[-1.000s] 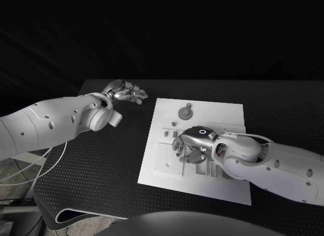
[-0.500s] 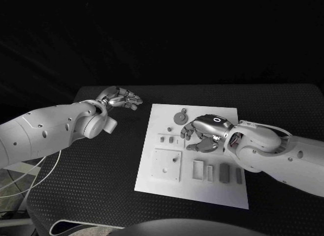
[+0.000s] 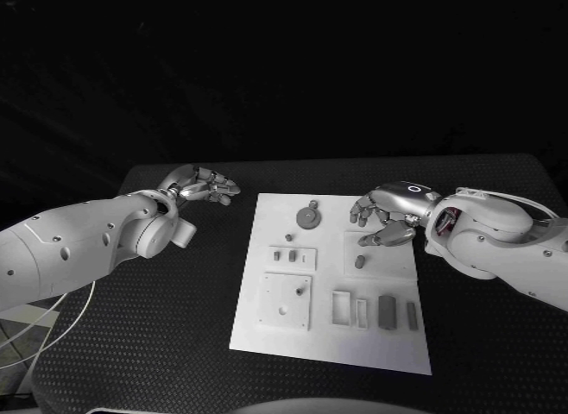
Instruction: Assemble the parts on the task board
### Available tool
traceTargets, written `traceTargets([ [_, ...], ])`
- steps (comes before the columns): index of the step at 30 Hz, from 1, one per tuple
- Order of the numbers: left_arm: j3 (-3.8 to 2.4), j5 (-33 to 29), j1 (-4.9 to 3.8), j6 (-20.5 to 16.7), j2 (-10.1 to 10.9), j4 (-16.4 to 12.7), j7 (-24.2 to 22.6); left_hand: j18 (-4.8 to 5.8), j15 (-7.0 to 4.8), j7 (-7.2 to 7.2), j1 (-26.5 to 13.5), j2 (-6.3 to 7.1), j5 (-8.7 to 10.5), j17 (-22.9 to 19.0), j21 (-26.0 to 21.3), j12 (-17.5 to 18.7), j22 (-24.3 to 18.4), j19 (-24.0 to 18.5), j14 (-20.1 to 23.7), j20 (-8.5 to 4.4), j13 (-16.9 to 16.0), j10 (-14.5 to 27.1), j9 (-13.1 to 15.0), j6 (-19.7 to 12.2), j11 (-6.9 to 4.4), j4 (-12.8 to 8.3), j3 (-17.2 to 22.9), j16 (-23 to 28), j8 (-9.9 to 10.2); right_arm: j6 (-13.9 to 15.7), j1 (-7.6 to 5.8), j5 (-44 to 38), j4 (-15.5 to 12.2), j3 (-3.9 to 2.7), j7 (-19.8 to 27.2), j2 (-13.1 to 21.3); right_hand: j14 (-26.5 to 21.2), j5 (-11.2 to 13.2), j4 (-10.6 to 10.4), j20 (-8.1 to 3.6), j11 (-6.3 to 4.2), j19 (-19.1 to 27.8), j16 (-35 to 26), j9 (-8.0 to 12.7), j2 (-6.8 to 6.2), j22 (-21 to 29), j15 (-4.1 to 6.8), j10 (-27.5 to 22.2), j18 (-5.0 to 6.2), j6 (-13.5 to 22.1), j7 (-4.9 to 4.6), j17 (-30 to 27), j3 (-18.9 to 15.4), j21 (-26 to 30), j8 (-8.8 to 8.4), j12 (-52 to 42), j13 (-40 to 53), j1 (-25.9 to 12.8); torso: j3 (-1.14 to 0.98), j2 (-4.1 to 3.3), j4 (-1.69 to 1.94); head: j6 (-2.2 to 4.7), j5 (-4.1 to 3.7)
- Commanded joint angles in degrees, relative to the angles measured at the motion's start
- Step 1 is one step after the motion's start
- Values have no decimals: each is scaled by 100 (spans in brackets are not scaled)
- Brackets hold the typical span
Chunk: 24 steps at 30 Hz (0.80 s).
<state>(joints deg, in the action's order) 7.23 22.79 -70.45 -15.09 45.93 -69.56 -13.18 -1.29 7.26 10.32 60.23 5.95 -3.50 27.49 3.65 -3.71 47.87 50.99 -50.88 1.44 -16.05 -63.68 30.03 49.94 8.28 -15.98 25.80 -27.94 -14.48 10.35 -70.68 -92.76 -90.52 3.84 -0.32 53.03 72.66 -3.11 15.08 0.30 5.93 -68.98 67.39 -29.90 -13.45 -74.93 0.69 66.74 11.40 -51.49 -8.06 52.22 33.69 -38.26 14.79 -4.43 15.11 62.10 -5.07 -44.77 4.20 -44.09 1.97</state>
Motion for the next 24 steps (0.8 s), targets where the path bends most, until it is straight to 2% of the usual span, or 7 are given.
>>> traceTargets([
  [1,-1,-24,-13,-1,-2,-2,-83,-65,1,5,17,-32,25,8,27,-27,-10,14,-34,20,9,13,-7,-28,-14,-3,-1,19,-30,-570,4,-165,6,2,-92,21,-23,-24,-44,-5,3,34,-8,9,-46,-94,-15,-36,360,23,31,-6,10,27,-31,19,-6,-38,-3,-1,-2,13,-21],
  [3,-1,-24,-13,5,-5,-3,-84,-65,1,5,17,-32,25,10,27,-27,-11,14,-34,20,10,12,-7,-28,-14,-3,-1,21,-30,-704,5,-263,-28,4,-113,49,-39,-24,-65,-1,16,43,-7,13,-80,-92,-28,-77,360,41,74,-10,14,40,-31,29,-11,-78,-3,2,-4,17,-20],
  [7,-1,-24,-13,8,-5,-1,-86,-64,0,5,16,-33,25,11,27,-27,-12,15,-35,20,10,12,-8,-28,-14,-2,-1,22,-30,-907,8,-288,-182,10,-125,119,-49,-24,-108,3,20,43,-1,14,-107,-93,-33,-80,360,54,96,-15,14,47,-27,15,-6,-144,9,-4,8,15,-32],
  [16,-1,-24,-12,20,0,9,-88,-64,0,4,15,-34,25,16,28,-28,-15,16,-36,20,11,11,-9,-28,-14,-1,-2,26,-32,-911,34,-479,-326,63,-149,195,-55,-23,-180,-1,16,38,11,11,-145,-96,-28,-77,360,47,108,-24,17,55,-5,-6,8,-241,12,-2,-1,-4,-56],
  [21,-1,-24,-12,18,-2,3,-89,-64,0,4,15,-35,25,19,28,-28,-16,16,-37,19,12,11,-9,-28,-14,-1,-2,27,-32,-913,97,-697,-295,132,-164,128,-53,-24,-178,-11,6,31,18,2,-128,-98,-20,-58,360,18,115,-28,38,55,19,-25,19,-224,15,-7,6,-6,-71],
  [24,-1,-24,-12,19,2,2,-90,-64,0,4,15,-36,25,20,28,-28,-17,16,-37,19,12,11,-10,-28,-14,-1,-2,29,-33,-819,155,-773,-289,162,-161,61,-37,-23,-161,-24,-26,13,28,-5,-85,-101,11,19,360,-9,111,-35,55,51,45,-77,47,-197,15,-6,13,-14,-72],
])
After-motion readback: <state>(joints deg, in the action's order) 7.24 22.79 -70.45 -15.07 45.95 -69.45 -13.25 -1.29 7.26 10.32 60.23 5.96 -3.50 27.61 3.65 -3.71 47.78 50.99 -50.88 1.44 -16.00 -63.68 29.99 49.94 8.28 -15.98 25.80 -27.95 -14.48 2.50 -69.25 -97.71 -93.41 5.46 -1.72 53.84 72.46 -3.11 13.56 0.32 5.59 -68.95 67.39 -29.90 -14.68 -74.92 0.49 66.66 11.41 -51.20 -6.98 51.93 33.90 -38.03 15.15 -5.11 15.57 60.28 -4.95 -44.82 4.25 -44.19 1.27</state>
